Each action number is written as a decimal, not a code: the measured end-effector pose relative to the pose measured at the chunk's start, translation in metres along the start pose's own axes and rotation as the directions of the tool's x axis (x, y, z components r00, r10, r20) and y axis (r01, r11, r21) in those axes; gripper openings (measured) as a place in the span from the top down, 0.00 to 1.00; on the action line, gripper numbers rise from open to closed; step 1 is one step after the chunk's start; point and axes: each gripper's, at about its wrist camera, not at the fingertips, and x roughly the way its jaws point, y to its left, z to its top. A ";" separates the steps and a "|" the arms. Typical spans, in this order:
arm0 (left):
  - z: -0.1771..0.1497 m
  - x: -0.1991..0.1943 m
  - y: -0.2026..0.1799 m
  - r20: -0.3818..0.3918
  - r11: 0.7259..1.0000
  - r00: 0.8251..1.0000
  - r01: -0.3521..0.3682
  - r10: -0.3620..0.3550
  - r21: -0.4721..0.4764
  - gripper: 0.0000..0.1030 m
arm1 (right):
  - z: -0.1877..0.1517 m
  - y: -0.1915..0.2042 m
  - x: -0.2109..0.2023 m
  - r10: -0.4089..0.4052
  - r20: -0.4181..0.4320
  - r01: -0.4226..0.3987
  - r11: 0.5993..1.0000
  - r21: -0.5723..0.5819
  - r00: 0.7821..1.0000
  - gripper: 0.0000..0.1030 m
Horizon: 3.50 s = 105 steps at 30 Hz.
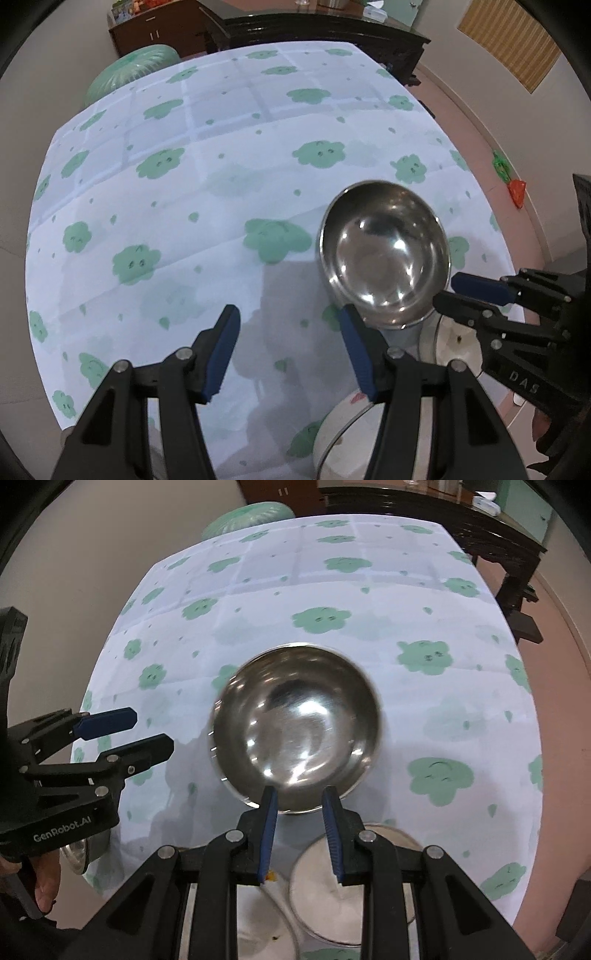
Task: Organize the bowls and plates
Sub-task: 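Move both grippers to a smaller steel bowl and close them on its rim, then lift the smaller steel bowl with both grippers and carry it over the large steel bowl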
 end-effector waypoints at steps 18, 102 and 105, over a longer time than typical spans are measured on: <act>0.015 0.030 -0.010 -0.041 1.000 0.999 -0.006 0.006 0.011 0.47 | 0.019 -0.040 0.012 -0.041 0.020 0.040 0.998 0.048 0.999 0.73; -0.020 -0.024 -0.026 -0.012 0.996 1.000 0.011 -0.010 0.086 0.88 | -0.011 0.006 -0.029 -0.034 0.019 0.034 0.999 -0.039 0.999 0.85; -0.025 -0.028 -0.026 -0.007 0.996 1.000 0.015 -0.015 0.090 0.88 | -0.017 0.011 -0.032 -0.038 0.022 0.039 0.999 -0.035 0.999 0.85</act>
